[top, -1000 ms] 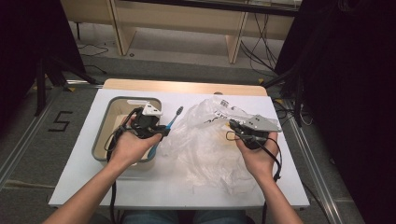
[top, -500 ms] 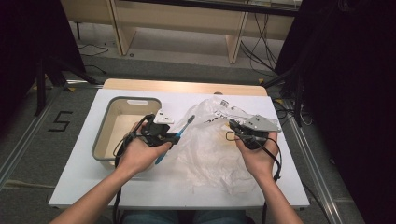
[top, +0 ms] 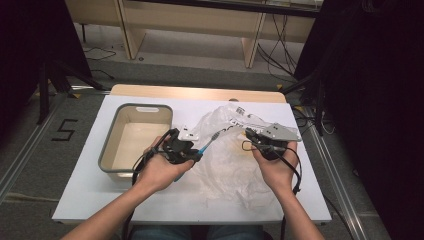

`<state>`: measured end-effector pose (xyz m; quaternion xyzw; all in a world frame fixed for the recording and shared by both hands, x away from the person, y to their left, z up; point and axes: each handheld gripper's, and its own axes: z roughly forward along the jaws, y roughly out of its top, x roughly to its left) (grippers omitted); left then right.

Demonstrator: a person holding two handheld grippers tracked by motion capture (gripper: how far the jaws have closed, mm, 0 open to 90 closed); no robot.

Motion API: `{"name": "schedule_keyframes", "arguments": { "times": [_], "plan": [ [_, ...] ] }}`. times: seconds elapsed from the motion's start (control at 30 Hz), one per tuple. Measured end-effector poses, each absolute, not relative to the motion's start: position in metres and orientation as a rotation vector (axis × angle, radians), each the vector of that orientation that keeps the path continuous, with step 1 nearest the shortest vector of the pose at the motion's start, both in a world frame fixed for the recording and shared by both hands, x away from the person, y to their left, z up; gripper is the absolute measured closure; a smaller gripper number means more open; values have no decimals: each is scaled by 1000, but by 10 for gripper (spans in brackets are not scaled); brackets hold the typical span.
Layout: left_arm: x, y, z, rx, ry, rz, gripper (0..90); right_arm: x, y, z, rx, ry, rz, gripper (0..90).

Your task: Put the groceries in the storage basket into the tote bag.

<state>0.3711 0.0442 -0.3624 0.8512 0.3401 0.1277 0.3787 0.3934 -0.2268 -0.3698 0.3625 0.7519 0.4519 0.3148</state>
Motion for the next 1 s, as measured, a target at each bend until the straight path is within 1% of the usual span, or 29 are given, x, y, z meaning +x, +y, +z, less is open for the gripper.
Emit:
{"name": "schedule_keyframes", "arguments": {
  "times": [0.53,1.0],
  "plan": [
    [368,19,-375,2238,822,313,782,393,-227,-369,952,1980,1194,900],
    [373,7,-386,2260,832,310,782,392,-226,-369,947,1984,1195,900]
  ]
}}
